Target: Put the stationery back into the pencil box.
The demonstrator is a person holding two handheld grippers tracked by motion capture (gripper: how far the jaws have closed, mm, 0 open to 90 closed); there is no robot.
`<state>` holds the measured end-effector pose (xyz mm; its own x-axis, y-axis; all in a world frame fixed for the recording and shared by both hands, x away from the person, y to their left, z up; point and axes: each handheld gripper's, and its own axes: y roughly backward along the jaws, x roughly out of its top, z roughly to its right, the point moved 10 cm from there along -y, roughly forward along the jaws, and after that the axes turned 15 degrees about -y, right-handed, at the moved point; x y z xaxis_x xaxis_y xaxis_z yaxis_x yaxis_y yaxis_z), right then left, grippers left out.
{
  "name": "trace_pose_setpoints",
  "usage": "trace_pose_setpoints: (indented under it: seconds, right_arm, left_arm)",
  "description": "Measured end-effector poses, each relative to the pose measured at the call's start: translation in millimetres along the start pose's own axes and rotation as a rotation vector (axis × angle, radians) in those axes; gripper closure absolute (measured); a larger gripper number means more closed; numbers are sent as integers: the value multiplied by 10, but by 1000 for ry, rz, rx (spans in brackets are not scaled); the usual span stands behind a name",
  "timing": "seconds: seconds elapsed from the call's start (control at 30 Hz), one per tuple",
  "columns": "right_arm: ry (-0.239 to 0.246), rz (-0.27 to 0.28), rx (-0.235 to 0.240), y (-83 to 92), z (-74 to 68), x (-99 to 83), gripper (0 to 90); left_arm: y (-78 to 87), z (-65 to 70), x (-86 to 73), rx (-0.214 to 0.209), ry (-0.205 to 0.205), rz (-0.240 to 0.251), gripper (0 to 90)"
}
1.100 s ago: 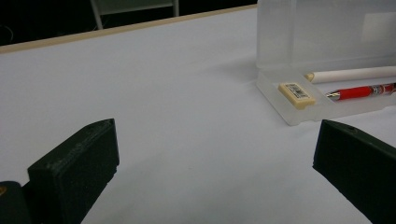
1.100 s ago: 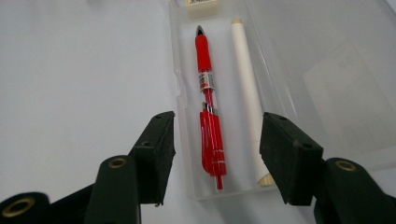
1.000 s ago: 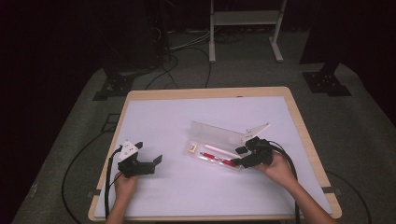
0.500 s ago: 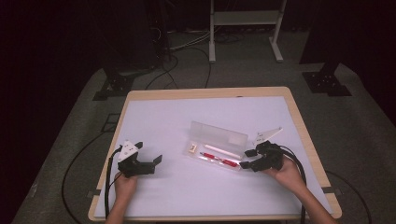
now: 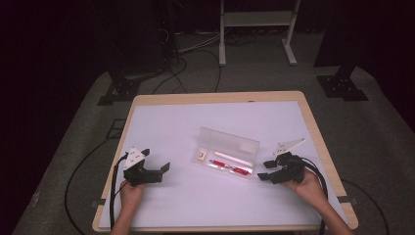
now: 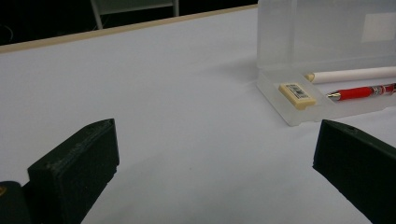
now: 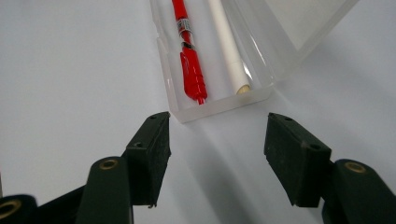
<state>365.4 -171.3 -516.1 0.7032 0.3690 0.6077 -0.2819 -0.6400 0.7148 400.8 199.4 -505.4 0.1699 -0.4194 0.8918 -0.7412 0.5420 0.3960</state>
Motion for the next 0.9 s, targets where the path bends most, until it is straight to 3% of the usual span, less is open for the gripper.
trace_pose_setpoints:
  seconds: [0.9]
  right_arm:
    - [-48, 33, -1, 172, 120, -297, 388]
  left_arm:
    - [-5, 5, -5, 2, 0, -9, 0]
